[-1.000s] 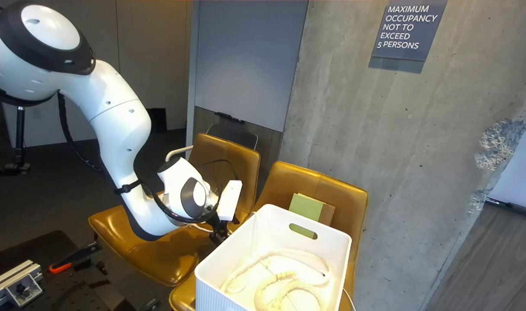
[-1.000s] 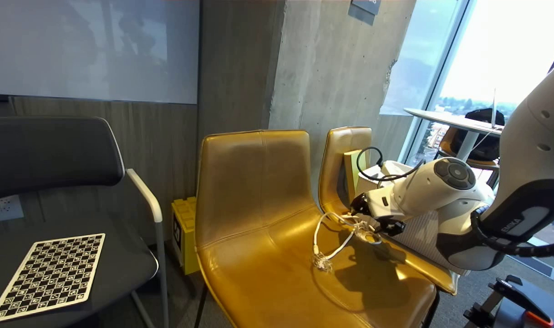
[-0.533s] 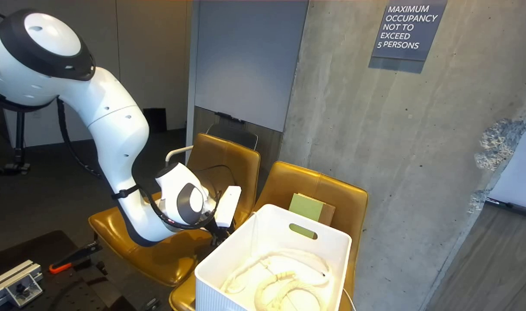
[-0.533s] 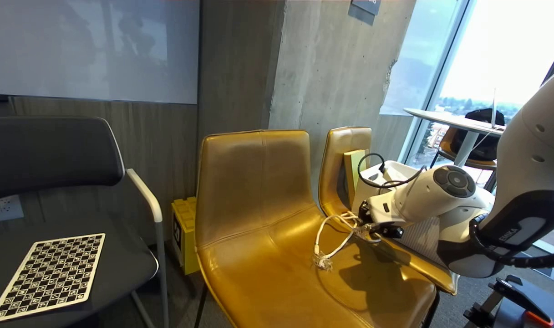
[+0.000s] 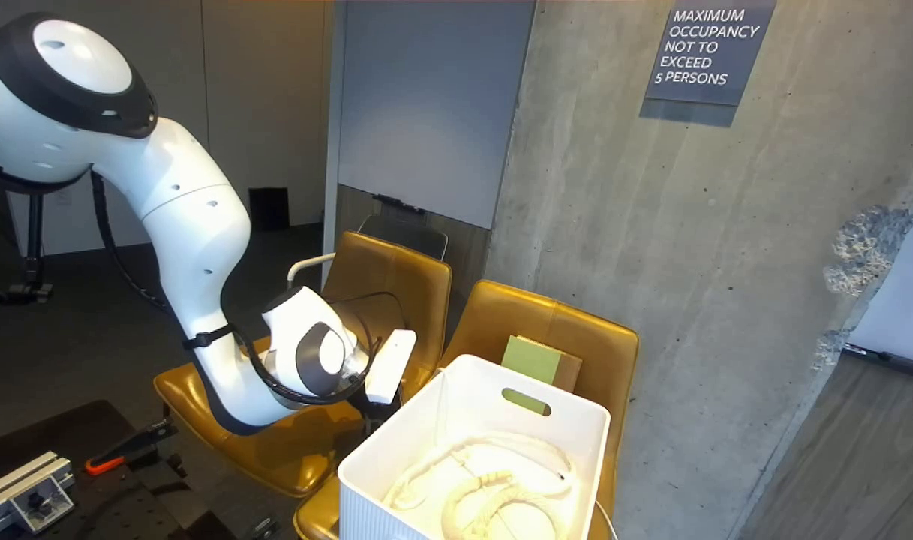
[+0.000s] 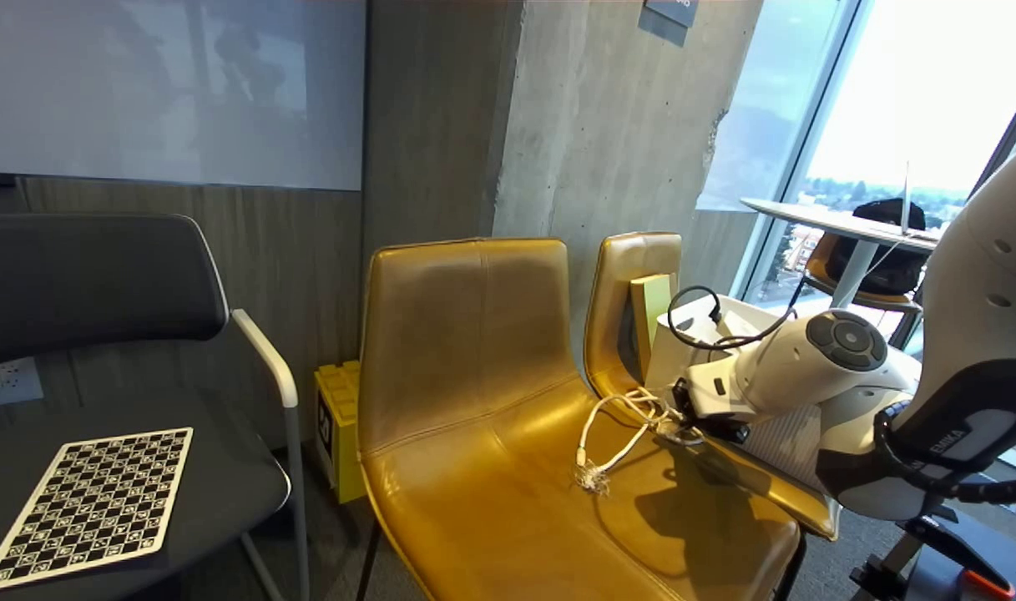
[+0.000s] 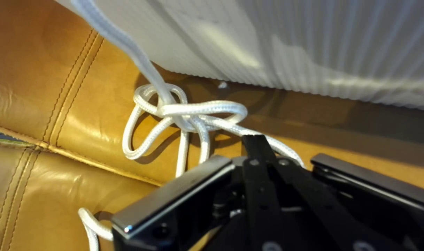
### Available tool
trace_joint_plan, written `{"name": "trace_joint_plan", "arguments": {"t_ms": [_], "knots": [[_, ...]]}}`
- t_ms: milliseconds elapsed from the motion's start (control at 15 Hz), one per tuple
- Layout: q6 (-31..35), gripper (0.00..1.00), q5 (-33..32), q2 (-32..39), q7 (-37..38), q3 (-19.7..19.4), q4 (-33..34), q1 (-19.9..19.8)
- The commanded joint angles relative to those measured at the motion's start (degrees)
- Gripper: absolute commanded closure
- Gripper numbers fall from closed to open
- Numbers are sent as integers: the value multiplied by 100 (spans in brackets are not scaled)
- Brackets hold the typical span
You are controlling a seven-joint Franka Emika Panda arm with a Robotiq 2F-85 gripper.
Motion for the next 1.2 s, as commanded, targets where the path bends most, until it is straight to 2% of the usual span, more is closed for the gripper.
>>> {"name": "trace_joint_plan", "arguments": {"t_ms": [0, 733, 933, 1133], "knots": [[232, 100, 160, -165, 124, -252, -463, 377], [190, 100, 63, -560, 402, -748, -1103, 1019], [72, 100, 9, -942, 389, -916, -1192, 1129], [-238, 100, -111, -1861, 354, -1187, -1285, 1211]]}}
